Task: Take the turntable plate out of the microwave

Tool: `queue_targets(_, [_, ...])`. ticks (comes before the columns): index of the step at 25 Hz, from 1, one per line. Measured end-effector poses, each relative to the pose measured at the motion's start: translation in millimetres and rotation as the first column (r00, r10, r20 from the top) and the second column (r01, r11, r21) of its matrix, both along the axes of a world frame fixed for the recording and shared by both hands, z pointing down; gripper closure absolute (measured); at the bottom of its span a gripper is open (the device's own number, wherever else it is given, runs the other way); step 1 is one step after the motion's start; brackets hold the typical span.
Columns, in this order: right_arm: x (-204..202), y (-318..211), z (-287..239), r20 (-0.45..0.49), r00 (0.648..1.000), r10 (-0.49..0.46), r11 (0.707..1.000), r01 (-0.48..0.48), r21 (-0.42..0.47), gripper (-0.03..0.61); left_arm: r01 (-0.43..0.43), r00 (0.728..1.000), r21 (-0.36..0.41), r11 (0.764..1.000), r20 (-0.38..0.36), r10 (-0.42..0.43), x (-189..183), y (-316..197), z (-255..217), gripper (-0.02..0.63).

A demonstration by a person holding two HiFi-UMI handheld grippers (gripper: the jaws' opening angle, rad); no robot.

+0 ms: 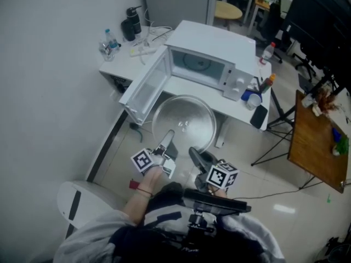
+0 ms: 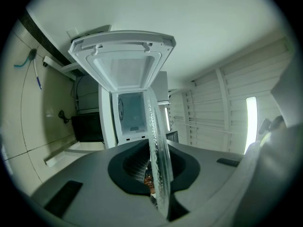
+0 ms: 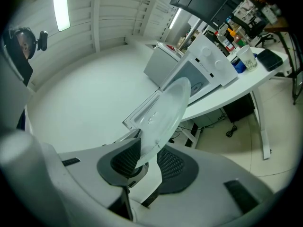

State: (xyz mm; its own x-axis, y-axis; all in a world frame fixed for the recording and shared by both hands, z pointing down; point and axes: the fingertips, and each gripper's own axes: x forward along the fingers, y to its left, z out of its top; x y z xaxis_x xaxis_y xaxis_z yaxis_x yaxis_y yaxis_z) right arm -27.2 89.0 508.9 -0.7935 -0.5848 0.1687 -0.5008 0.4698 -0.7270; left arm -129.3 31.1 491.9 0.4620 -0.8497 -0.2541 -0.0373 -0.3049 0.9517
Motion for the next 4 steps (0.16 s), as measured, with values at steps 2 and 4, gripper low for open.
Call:
queue_targets(2, [0.5,3.5,1.7,0.002,1.0,0.005,1.0,-0.005,-0.003,0.462,-0.004,1.0,-0.004,1.0,0.004,0.004,0.3,3.0,1.0,0.595])
queue_targets(4, [1.0,7.0,3.2,0.0,1.0,0.007,1.0,-0.007,-0.006,0.462,-0.007,1.0,-0.007,1.0,0.011,0.007,0.3,5.9,1.6,0.595])
